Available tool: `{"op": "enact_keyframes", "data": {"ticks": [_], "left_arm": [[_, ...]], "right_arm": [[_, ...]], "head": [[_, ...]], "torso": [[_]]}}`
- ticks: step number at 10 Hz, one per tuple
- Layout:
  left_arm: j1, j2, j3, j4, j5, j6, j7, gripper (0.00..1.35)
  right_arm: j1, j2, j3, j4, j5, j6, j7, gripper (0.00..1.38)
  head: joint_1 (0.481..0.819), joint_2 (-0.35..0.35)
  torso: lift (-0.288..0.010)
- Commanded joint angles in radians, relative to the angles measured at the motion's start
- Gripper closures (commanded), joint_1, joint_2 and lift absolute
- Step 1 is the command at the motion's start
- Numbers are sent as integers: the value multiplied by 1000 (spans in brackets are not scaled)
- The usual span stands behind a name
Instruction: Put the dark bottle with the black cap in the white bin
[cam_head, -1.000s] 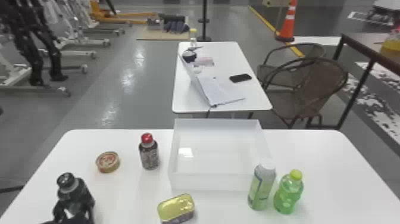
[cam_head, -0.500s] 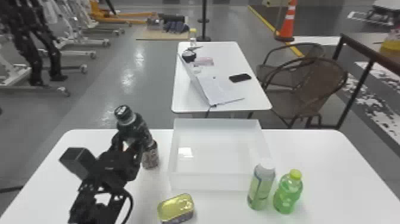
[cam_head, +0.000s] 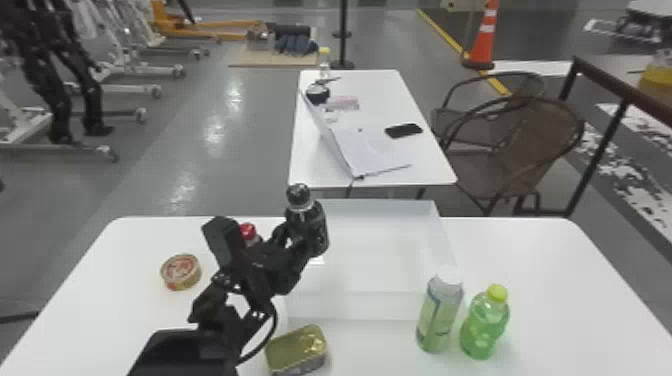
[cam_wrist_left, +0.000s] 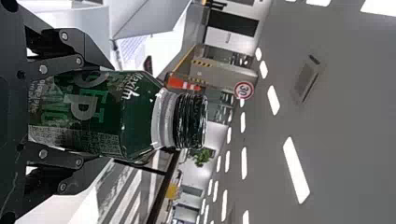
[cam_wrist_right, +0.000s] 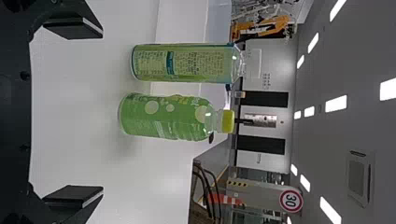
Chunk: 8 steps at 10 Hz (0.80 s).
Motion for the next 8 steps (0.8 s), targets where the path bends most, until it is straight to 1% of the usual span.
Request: {"op": "enact_keyframes", "data": {"ticks": [1, 2, 3, 5, 6, 7, 8], "left_arm": [[-30, -4, -25, 80, -1, 20, -17, 970], [-39, -4, -33, 110, -1, 32, -24, 953], [-38, -4, -36, 118, 2, 20, -24, 791], [-36, -4, -25, 118, 11, -32, -15, 142], [-35, -4, -21, 118, 17, -40, -13, 81], [-31, -4, -18, 118, 21, -49, -10, 133], [-25, -4, -16, 116, 25, -59, -9, 142]], "right_arm": [[-1, 0, 0, 3, -1, 1, 1, 116], [-2, 2, 0, 3, -1, -1, 1, 116], [-2, 2, 0, 3, -3, -1, 2, 116], [-2, 2, 0, 5, -3, -1, 2, 116], [-2, 2, 0, 5, -3, -1, 2, 116], [-2, 2, 0, 5, -3, 1, 4, 116], [-2, 2, 0, 5, -3, -1, 4, 116]], "head": [[549, 0], [549, 0], [549, 0], [549, 0], [549, 0], [549, 0], [549, 0]], "torso": [[-100], [-100], [-100], [-100], [-100], [-100], [-100]]}}
